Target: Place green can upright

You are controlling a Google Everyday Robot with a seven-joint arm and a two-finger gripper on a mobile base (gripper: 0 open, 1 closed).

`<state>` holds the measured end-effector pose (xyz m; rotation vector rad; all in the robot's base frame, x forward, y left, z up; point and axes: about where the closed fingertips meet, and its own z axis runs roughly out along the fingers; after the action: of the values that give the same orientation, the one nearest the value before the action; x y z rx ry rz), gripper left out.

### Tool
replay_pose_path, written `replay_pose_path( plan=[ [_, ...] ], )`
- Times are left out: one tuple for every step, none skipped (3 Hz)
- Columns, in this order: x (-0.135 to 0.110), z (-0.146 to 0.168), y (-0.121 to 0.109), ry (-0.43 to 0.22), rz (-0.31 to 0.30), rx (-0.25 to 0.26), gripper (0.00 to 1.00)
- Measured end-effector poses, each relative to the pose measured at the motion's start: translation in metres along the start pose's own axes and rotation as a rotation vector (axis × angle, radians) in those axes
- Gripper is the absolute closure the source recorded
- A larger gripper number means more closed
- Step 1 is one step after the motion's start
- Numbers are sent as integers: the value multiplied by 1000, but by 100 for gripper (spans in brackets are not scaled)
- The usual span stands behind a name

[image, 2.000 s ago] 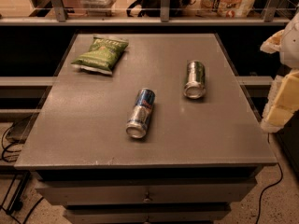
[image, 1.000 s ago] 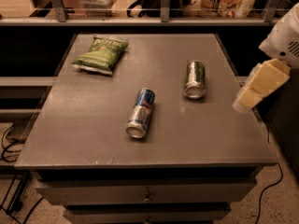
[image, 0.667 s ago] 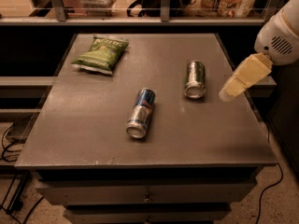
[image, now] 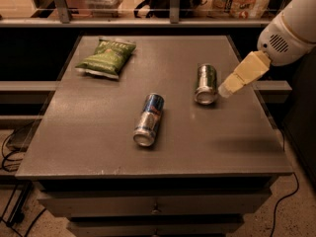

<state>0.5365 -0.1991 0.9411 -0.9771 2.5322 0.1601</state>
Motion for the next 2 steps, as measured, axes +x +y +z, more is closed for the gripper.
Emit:
replay_pose_path(
  plan=[
    [-12, 15, 3, -13, 26, -22, 0],
    [-35, 34, 3, -29, 66, -36, 0]
  ],
)
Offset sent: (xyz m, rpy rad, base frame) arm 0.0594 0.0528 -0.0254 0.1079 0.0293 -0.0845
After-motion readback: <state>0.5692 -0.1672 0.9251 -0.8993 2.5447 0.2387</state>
